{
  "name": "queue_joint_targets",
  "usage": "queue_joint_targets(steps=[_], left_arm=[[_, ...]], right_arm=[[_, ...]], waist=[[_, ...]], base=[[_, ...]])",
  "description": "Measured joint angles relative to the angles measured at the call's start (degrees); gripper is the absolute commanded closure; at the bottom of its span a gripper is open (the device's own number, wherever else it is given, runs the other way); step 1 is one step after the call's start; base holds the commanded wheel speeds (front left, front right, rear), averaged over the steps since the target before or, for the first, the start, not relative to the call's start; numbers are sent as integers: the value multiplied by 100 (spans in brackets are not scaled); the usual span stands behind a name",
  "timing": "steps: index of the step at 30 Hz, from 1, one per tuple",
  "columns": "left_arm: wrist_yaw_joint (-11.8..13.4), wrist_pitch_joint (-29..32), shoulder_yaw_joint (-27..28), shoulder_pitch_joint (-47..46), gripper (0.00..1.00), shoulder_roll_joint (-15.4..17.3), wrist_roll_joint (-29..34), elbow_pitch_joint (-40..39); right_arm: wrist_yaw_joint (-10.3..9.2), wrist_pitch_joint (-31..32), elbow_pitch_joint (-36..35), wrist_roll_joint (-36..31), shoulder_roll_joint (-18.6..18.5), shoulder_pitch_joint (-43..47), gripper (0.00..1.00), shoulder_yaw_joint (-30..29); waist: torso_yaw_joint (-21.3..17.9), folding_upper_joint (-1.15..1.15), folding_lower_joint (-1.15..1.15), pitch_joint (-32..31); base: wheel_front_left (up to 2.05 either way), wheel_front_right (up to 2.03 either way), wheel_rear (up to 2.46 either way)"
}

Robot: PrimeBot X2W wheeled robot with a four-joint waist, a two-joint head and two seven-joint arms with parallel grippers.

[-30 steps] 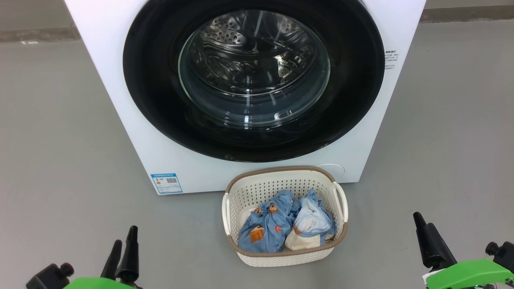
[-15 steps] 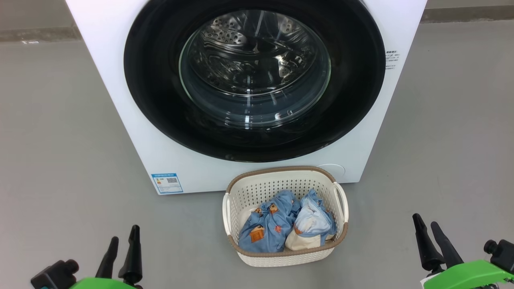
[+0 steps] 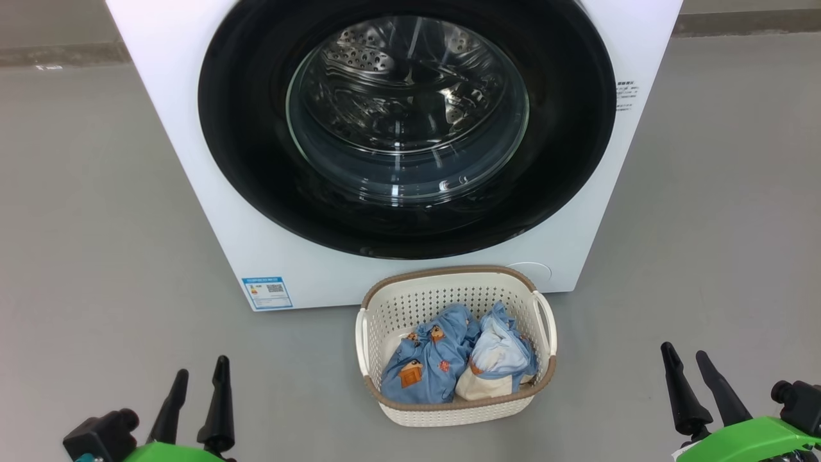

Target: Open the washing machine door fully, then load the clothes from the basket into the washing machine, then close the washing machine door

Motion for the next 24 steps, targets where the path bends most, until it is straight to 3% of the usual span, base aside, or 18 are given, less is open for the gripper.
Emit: queue_joint_targets(steps=[24], left_arm=[[-1,-427,-92,91,0,90,1583,-53]], right_arm=[[0,-352,-186,-1394,-91,143,0,-101]], waist=[[-87,0,0,1]], base=[[0,0,0]])
